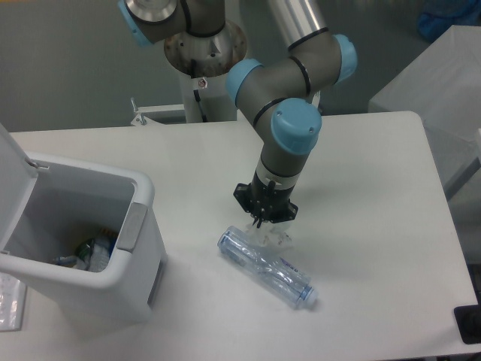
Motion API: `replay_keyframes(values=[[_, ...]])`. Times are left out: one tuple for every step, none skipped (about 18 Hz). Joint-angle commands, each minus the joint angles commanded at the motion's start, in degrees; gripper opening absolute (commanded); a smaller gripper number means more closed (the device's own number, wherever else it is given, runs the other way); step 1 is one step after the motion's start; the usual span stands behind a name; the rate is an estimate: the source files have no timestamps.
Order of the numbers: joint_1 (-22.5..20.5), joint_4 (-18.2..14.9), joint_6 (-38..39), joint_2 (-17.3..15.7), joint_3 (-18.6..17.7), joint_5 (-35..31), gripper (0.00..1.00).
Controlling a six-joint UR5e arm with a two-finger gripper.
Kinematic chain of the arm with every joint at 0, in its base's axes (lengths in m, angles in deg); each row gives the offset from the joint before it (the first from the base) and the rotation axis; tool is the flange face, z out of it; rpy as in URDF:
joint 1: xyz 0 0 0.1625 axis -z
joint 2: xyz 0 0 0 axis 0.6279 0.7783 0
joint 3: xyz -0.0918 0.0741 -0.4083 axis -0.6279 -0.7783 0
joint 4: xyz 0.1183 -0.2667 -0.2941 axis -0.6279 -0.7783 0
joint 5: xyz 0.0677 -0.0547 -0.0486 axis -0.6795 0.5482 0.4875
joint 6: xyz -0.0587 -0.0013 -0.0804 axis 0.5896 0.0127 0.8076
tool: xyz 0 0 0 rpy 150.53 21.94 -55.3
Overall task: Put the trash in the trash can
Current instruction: 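Close the gripper on the white tissue and lift it, then carry the tissue over the white bin and open the gripper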
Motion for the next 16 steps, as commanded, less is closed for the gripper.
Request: replay_keyframes(values=[[0.0, 0.1, 0.0, -0.2, 0.8, 0.4, 0.0], [-0.1, 0.0, 0.2, -0.5, 1.8, 0.9, 0.0], [-0.2, 0.0, 1.0, -1.1, 2.9, 1.2, 0.0], [-0.3, -0.1, 2.1, -1.8, 4.3, 1.6, 0.0], [-0.4, -0.2, 3.0, -2.3, 5.5, 2.4, 0.0], [-0.4, -0.3, 4.1, -2.8, 6.7, 3.3, 0.0], [-0.4, -0.2, 6.0, -3.3, 7.9, 4.9, 0.0], [-0.5, -0.2, 8.3, -3.9, 9.1, 7.0, 0.0], [-0.8, -0.2, 10.1, -4.3, 10.4, 9.0, 0.0], [-0.9, -0.2, 11.8, -4.6, 11.9, 11.2, 0.0], [-0.9, -0.2, 13.7, -4.7, 13.4, 13.2, 0.0], [-1.1, -0.2, 15.9, -4.7, 14.6, 14.7, 0.0], [-1.1, -0.2, 18.0, -4.8, 15.4, 15.8, 0.0], [-1.1, -0.2, 19.7, -4.9, 16.1, 16.9, 0.0], [-1.0, -0.1, 21.1, -5.2, 16.7, 18.3, 0.0], [-0.7, 0.1, 22.4, -5.6, 17.4, 19.9, 0.0]])
